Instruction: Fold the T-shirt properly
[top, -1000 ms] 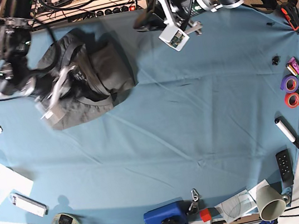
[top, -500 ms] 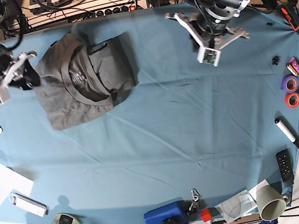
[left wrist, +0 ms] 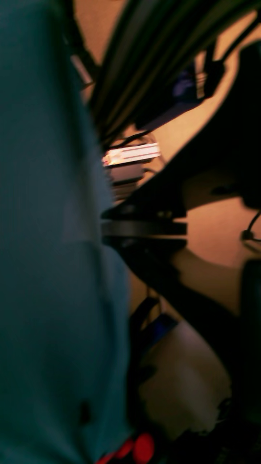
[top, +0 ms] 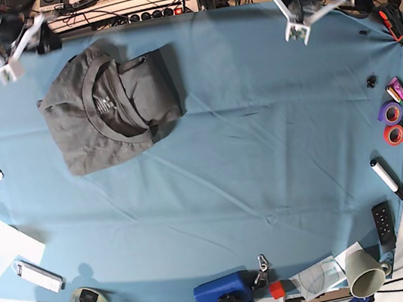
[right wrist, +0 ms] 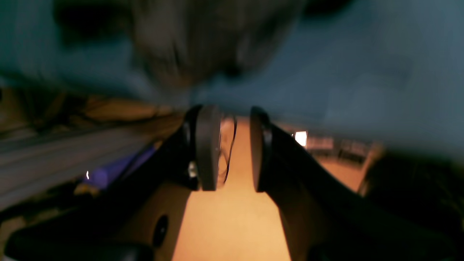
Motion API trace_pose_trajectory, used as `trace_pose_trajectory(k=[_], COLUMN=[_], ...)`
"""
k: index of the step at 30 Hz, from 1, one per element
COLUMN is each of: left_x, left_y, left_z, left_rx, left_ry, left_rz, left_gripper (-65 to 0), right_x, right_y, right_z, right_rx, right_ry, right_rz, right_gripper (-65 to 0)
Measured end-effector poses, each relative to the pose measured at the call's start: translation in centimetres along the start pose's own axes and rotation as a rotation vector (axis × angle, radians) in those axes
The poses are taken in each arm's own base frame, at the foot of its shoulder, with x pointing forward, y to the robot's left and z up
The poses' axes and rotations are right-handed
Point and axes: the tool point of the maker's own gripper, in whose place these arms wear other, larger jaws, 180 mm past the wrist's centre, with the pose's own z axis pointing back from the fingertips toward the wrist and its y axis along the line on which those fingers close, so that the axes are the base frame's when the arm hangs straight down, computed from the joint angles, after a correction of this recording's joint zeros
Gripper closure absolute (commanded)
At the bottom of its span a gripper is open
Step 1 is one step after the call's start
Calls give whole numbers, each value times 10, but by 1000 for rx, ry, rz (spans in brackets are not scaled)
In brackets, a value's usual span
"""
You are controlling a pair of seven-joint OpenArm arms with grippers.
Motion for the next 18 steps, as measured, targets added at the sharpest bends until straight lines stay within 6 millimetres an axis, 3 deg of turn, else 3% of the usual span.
trace_pose_trajectory(k=[3,5,10,13,18], left_x=[-23,-37,-69,-81,-120], left_y=[1,13,42,41,33], left_z=[4,7,17,15,0], left_rx=[8,51,124,73,19], left_ry=[56,77,144,164,285], left_rz=[30,70,121,166,199], left_gripper=[0,0,0,0,0], right_x=[-24,-35,-46,-53,-73], right_y=[1,3,-1,-2,10], right_z=[3,5,8,11,5], right_rx=[-13,-14,-40,-48,2], right_ry=[63,92,133,157,222], right_rz=[-25,-37,-35,-37,-49], right_gripper=[-156,-156,-156,-156,-156])
